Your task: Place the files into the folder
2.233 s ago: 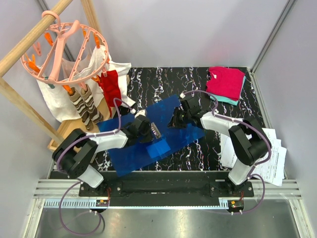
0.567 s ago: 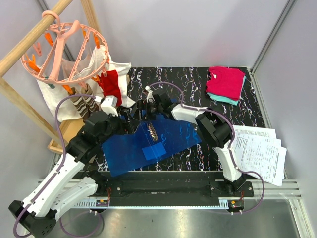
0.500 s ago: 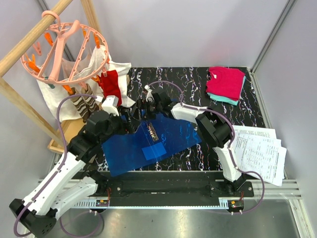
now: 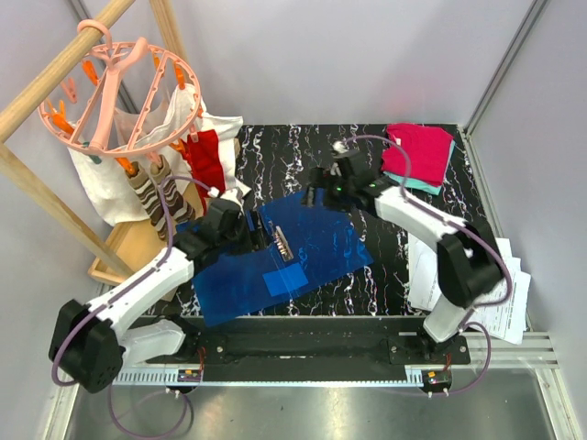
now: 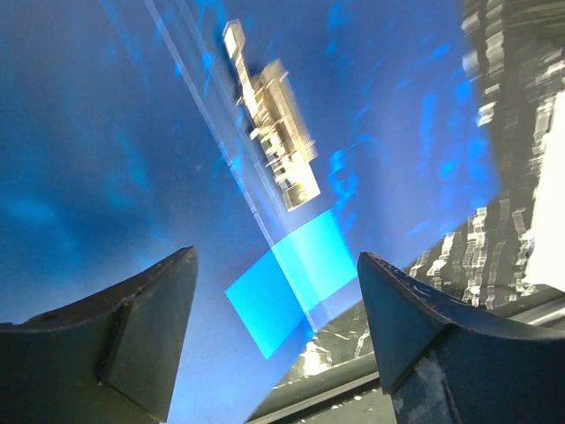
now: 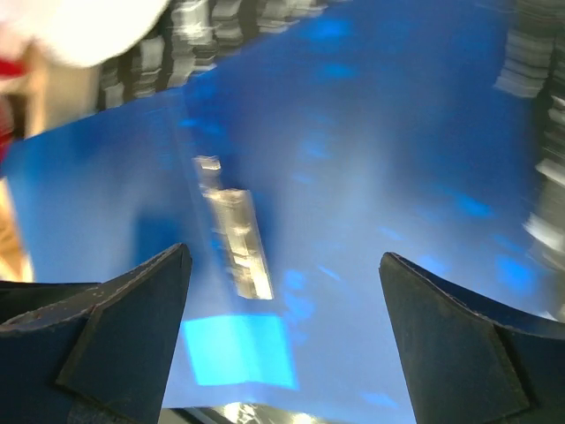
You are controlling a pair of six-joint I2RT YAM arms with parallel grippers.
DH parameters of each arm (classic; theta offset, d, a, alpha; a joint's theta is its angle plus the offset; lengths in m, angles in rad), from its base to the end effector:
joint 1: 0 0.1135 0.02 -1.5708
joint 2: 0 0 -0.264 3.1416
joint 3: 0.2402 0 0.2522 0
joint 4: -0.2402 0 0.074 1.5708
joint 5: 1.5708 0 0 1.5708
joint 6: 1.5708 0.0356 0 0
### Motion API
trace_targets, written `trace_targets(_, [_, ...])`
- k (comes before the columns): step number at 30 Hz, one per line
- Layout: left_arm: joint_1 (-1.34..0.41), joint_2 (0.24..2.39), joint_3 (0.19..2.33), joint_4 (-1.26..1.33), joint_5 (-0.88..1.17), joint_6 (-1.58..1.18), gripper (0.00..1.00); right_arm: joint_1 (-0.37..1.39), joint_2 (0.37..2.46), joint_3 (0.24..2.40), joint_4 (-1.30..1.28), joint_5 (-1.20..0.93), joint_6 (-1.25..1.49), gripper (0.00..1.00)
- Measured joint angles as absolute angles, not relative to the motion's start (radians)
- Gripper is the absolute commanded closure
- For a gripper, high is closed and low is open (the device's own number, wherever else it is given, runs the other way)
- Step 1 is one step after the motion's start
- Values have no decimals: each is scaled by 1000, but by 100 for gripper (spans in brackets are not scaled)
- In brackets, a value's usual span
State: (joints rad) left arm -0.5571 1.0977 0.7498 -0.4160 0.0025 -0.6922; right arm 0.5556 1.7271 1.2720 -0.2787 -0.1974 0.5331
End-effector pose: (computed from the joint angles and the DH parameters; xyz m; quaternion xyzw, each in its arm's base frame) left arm 0.1948 -0.1215 0.2456 -0.0616 0.9176 -0.2305 0.3178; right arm 0.3263 0.2108 0.2476 -0.0503 0.9087 0.2864 0.2993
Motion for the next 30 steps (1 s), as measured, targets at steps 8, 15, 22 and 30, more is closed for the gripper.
trace_targets(8, [-561,1328,701,-267,33,-760,18,491,1528,999,-418,-81,567,2])
trace_targets(15, [-584,1486,712,-135,32,-781,16,492,1449,847,-477,10,641,2])
trace_targets(22, [-589,1592,786,-48,43,-804,16,492,1449,830,-467,65,698,2])
trace_targets(30, [-604,1609,866,-81,-5,-759,10,478,1448,834,-459,97,685,2])
